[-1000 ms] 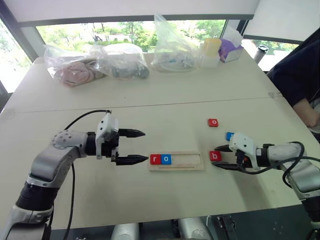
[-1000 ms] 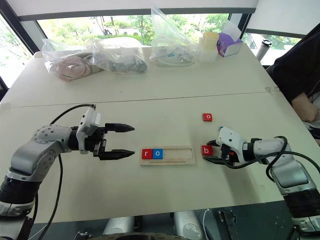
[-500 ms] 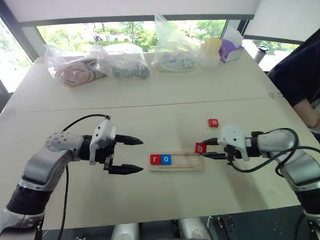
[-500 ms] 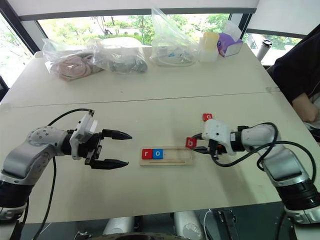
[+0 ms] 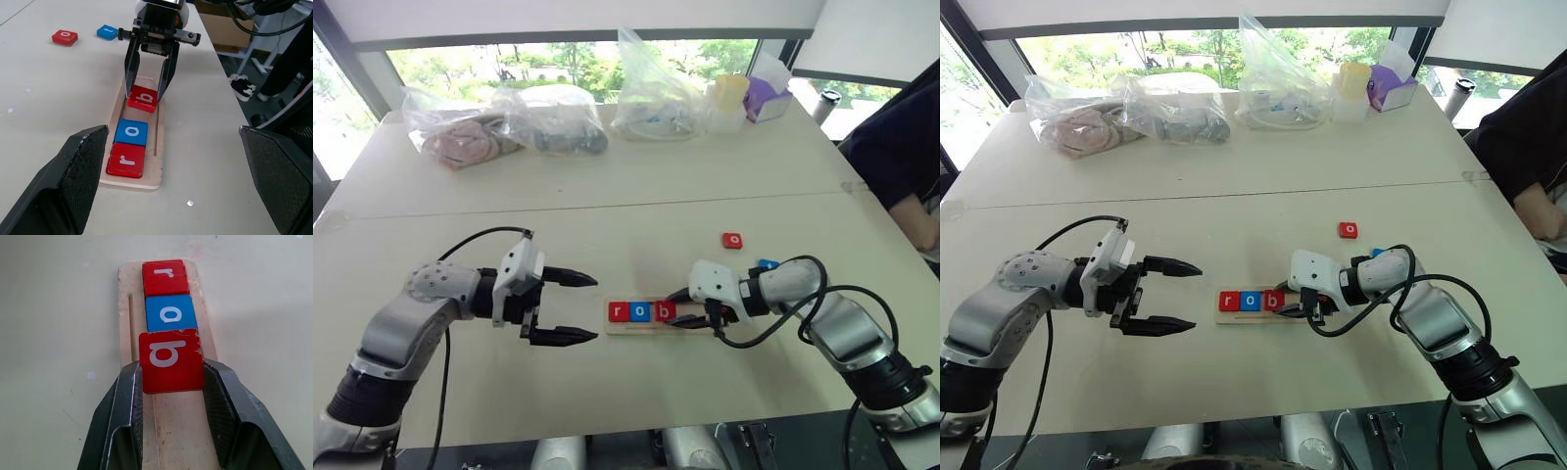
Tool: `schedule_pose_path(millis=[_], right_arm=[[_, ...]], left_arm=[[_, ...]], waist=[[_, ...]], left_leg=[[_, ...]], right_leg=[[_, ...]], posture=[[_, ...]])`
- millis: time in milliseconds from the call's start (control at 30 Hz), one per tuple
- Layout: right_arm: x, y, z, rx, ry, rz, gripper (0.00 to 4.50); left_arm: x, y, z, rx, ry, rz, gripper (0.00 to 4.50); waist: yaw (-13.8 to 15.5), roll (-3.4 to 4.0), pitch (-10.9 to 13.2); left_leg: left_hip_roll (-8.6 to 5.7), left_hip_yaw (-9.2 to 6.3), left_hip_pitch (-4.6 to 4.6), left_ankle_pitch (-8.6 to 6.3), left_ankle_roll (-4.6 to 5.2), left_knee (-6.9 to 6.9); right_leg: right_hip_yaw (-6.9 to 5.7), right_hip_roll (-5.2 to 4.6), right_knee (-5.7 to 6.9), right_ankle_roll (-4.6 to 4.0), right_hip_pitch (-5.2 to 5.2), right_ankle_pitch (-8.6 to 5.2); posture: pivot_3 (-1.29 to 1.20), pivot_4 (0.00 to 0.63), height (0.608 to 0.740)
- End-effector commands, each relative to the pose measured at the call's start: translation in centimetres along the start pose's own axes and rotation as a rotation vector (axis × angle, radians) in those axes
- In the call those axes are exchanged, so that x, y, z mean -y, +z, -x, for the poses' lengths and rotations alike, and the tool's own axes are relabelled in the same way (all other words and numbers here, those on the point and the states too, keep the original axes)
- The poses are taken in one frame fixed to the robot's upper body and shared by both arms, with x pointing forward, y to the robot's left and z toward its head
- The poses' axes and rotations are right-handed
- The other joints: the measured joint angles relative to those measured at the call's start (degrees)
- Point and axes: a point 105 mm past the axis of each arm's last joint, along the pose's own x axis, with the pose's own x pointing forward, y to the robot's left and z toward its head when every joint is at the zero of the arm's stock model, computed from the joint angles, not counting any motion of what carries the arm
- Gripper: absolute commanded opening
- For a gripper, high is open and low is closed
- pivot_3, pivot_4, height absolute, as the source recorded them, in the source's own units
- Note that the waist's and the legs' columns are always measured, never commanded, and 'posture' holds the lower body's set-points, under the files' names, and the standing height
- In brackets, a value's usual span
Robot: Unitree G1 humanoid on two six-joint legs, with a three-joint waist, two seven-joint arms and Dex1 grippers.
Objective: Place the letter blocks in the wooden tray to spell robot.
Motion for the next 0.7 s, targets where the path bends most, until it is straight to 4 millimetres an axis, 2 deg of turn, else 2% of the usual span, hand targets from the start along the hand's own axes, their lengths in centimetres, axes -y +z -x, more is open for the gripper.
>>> schedule_pose_path(millis=[33, 700], right_arm=[[0.25, 1.01, -0.29, 0.025, -0.005, 0.031, 1.13], [0.54, 0.72, -1.16, 0.005, 0.009, 0.049, 1.13]], left_arm=[[0.29, 0.68, -0.03, 0.009, 0.0, -0.034, 4.5], [0.13, 0.74, -0.29, 0.012, 0.018, -0.04, 4.5]], waist=[[0.0, 0.0, 0.0], [-0.1, 0.0, 0.0]], left_leg=[[0.0, 0.0, 0.0, 0.0, 0.0, 0.0], [0.0, 0.0, 0.02, 0.0, 0.0, 0.01]], right_leg=[[0.0, 0.0, 0.01, 0.0, 0.0, 0.0], [-0.01, 0.0, 0.06, 0.0, 0.0, 0.01]], posture=[[0.0, 0.15, 0.74], [0.0, 0.15, 0.74]])
